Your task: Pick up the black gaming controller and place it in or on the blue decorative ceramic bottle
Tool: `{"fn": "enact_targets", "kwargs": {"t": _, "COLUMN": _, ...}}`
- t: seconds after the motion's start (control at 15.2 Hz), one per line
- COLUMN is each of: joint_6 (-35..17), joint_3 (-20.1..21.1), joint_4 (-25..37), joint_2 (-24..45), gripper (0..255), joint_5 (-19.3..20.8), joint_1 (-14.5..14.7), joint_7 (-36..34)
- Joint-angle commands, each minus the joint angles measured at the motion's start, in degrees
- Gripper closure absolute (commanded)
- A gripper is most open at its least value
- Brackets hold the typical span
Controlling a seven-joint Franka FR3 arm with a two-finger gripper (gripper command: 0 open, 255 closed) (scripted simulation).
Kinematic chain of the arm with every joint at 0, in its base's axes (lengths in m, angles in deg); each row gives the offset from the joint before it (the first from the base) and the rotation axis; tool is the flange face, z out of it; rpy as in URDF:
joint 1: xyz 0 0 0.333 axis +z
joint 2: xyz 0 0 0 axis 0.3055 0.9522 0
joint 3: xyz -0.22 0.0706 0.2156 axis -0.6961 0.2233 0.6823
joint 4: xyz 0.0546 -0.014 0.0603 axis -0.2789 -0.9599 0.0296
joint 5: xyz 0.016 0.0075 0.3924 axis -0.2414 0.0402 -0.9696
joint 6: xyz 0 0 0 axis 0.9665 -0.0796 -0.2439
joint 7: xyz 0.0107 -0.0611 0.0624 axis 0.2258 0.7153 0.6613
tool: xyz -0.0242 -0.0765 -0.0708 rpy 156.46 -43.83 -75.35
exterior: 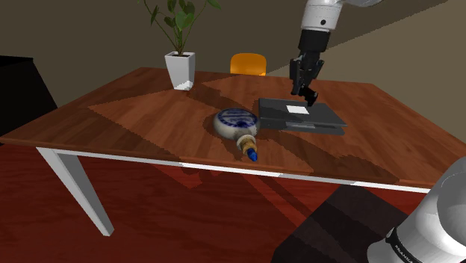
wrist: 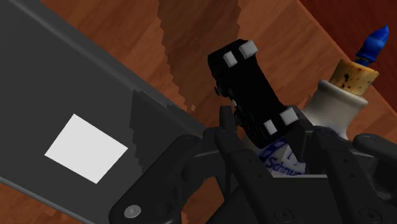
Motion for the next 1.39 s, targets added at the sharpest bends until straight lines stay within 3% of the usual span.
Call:
{"fn": "enact_targets", "kwargs": {"t": 0.0, "joint_6": 1.75, "joint_3": -0.02, "joint_4": 1.83, "joint_2": 0.09, "gripper": 255, "joint_5": 0.02, "joint_1": 0.01, "joint_7": -0.14}}
{"fn": "enact_targets", "kwargs": {"t": 0.33, "joint_6": 5.29, "joint_3": -0.07, "joint_4": 5.99, "joint_2": 0.7, "gripper": 255, "joint_5": 0.04, "joint_1": 0.02, "joint_7": -0.44}}
{"fn": "enact_targets", "kwargs": {"t": 0.59, "joint_6": 4.85, "joint_3": 2.23, "joint_4": 13.08, "joint_2": 7.87, "gripper": 255, "joint_5": -0.75, "joint_1": 1.39, "joint_7": -3.94}}
{"fn": "enact_targets", "kwargs": {"t": 0.99, "joint_6": 5.83, "joint_3": 5.17, "joint_4": 26.49, "joint_2": 19.76, "gripper": 255, "joint_5": -0.72, "joint_1": 3.51, "joint_7": -9.16}}
{"fn": "enact_targets", "kwargs": {"t": 1.32, "joint_6": 8.81, "joint_3": 7.07, "joint_4": 41.46, "joint_2": 31.37, "gripper": 255, "joint_5": 0.35, "joint_1": 5.73, "joint_7": -13.48}}
